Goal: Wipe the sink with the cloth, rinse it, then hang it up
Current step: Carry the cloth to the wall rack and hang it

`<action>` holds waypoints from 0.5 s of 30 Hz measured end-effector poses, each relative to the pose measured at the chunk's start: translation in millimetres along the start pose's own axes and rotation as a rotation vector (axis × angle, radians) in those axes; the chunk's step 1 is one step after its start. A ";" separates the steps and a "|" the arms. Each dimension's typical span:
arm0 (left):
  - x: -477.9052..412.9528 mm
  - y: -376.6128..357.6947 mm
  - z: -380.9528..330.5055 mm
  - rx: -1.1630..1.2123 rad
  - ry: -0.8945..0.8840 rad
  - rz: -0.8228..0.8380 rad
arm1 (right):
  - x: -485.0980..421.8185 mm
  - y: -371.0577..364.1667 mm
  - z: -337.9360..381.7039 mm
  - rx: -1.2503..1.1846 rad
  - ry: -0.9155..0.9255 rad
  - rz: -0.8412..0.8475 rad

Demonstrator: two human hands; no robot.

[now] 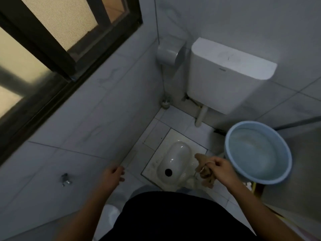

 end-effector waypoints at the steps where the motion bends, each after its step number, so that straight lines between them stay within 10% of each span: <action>1: 0.5 4.7 5.6 0.002 0.019 -0.011 | -6.8 -6.0 15.9 0.015 0.028 0.043; 15: -128.7 11.4 -57.7 -0.175 0.067 0.158 | -45.8 -5.0 96.5 -0.144 0.035 -0.066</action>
Point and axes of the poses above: each hand's wrist, its own x-axis away from the middle knuckle, its own y-axis out of the back of the hand, z = x × y, the point moved 10 cm from there along -x, towards the middle knuckle, and after that the axes turned 6 degrees about -y, right-handed, at the moved point
